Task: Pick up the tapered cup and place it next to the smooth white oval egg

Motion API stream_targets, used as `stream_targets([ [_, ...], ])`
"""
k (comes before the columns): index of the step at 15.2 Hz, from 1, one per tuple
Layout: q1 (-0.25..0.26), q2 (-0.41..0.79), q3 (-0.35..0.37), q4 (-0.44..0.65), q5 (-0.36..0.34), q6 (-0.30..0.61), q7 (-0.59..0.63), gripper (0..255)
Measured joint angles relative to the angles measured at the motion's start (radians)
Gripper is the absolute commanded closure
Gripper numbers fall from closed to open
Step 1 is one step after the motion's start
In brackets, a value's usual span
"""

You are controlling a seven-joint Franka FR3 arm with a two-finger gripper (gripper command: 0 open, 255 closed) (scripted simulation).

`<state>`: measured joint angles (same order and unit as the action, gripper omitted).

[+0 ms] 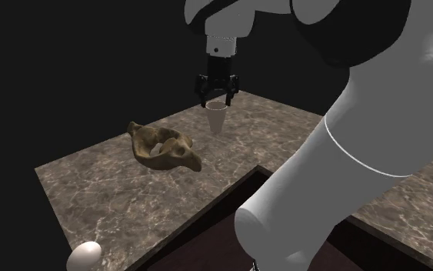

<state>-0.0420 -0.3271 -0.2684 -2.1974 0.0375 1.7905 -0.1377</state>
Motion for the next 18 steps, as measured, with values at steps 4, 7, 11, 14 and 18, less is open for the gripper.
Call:
stream_targets([
  [4,-0.008,0.152,-0.049,0.105,0.029,0.042,-0.077,0],
  [7,-0.018,0.252,-0.074,0.182,0.058,0.06,-0.128,0],
  [11,-0.045,0.417,-0.104,0.323,0.117,0.072,-0.207,0],
  [14,-0.074,0.531,-0.115,0.426,0.161,0.072,-0.258,0],
  [18,-0.137,0.717,-0.116,0.64,0.227,0.029,-0.318,0],
])
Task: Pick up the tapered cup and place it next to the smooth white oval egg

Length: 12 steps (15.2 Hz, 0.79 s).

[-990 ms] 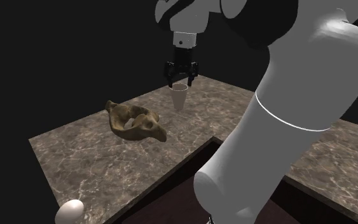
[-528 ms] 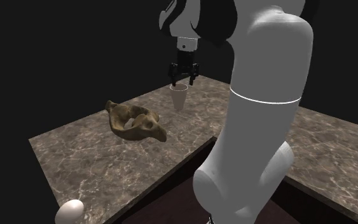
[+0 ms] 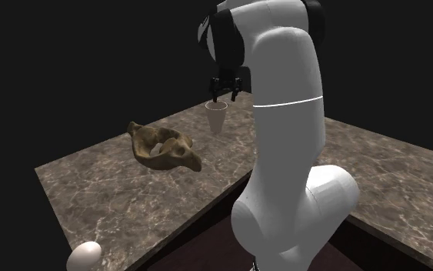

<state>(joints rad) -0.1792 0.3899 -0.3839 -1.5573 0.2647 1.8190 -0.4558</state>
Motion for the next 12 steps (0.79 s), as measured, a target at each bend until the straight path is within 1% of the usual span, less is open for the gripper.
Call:
stream_targets([
  [5,-0.073,0.185,0.014,0.228,0.055,-0.049,-0.032,0],
  [6,-0.079,0.202,0.016,0.243,0.059,-0.047,-0.036,0],
  [8,-0.08,0.213,0.018,0.238,0.064,-0.032,-0.039,0],
  [12,-0.073,0.223,0.023,0.2,0.07,0.016,-0.044,0],
])
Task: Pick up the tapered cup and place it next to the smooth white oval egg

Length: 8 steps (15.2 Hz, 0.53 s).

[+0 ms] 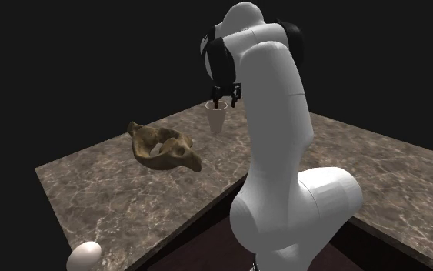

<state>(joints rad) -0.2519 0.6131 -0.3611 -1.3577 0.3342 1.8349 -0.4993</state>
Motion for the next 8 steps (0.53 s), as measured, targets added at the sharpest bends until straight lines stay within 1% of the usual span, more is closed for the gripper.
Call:
stream_targets([
  [7,0.001,0.003,0.001,-0.016,0.002,0.019,-0.004,0],
  [8,0.001,0.003,0.001,-0.016,0.002,0.019,-0.004,255],
])
